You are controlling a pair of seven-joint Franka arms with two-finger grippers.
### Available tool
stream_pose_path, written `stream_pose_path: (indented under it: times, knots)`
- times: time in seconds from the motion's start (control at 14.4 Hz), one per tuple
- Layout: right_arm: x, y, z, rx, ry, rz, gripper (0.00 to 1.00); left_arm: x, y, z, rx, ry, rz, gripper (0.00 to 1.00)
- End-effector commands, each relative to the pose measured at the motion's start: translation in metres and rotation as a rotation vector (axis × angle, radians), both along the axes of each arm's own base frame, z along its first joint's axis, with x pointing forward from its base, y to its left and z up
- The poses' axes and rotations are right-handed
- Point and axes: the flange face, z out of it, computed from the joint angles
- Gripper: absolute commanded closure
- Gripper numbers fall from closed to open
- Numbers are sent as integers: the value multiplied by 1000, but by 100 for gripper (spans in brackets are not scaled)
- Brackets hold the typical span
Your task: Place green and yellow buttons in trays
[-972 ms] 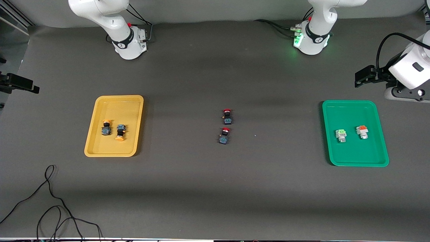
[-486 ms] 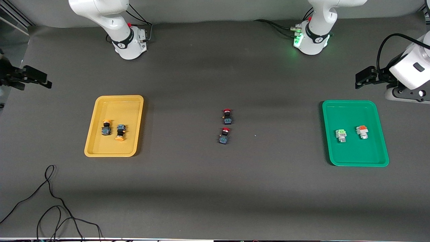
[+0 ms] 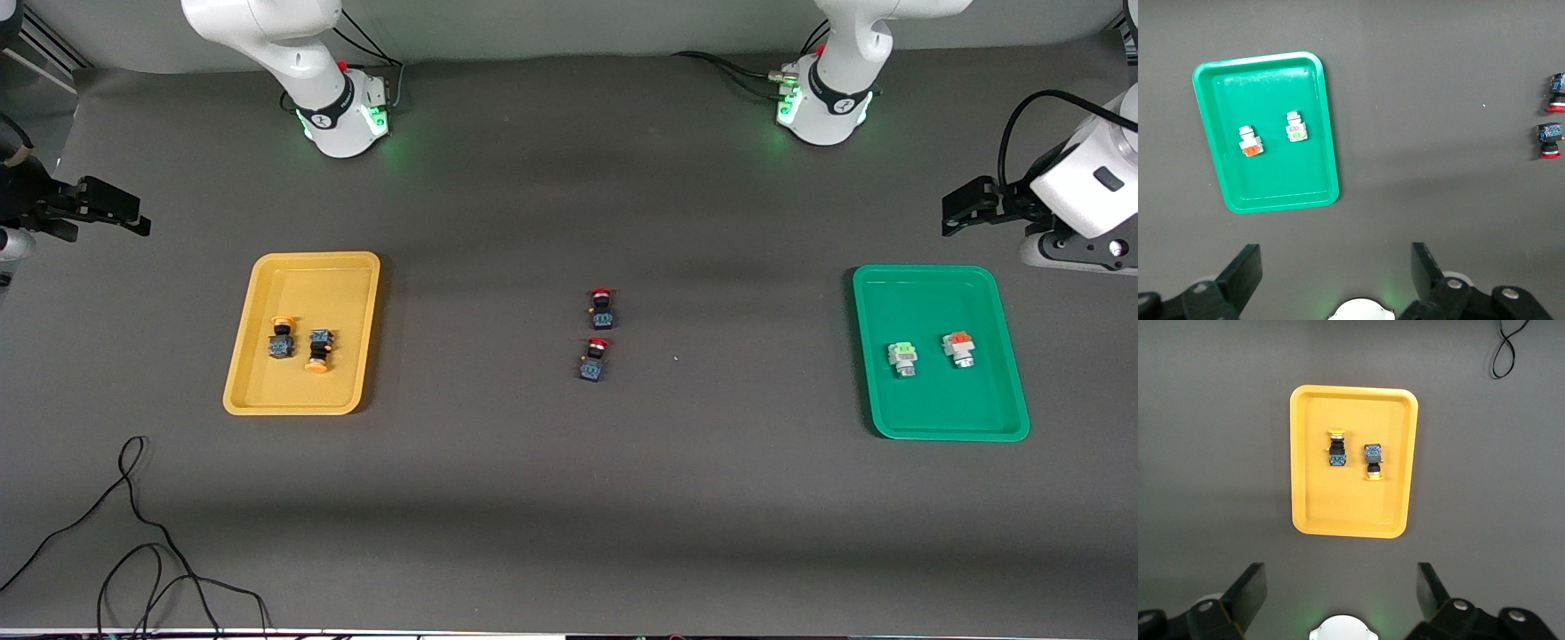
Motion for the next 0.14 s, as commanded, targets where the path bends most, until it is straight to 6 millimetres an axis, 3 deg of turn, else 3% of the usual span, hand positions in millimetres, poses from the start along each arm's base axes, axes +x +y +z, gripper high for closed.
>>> stream_pose_path:
  times: [0.0,0.07]
  knots:
    - [-2,-3,1,-19,-8,-17,0,0,0,8,13,-16,-14,0]
    - [-2,-3,1,-19,-8,-17,0,0,0,8,13,-16,-14,0]
